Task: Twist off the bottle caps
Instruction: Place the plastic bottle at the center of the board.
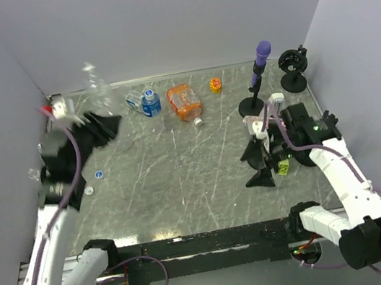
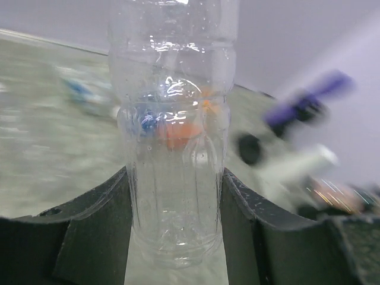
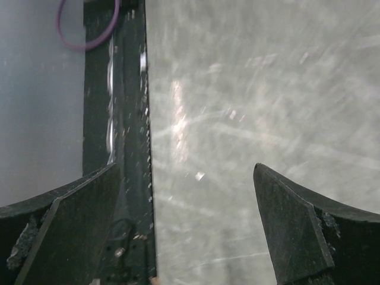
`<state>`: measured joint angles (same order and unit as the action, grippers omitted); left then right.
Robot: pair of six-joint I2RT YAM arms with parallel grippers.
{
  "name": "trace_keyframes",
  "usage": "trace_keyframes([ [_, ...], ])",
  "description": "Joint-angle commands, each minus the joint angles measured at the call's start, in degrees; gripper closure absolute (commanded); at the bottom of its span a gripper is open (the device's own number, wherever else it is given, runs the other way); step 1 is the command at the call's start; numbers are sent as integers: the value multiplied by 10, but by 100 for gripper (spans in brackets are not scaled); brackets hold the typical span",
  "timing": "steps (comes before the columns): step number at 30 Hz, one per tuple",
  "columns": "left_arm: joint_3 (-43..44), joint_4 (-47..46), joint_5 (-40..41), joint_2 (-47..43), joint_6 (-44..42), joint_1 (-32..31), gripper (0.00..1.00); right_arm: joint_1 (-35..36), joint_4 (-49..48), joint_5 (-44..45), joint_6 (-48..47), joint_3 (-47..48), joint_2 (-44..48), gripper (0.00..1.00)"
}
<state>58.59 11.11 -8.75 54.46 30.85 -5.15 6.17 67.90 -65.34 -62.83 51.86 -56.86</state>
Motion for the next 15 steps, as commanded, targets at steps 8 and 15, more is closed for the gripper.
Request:
trace_keyframes([
  [8,-142,-211,-40,-180,122,-295,85,118,-320,-113,550,236,-48,1],
  [15,-119,-250,75,-97,73,-460,85,169,-639,26,912,190,-23,1],
])
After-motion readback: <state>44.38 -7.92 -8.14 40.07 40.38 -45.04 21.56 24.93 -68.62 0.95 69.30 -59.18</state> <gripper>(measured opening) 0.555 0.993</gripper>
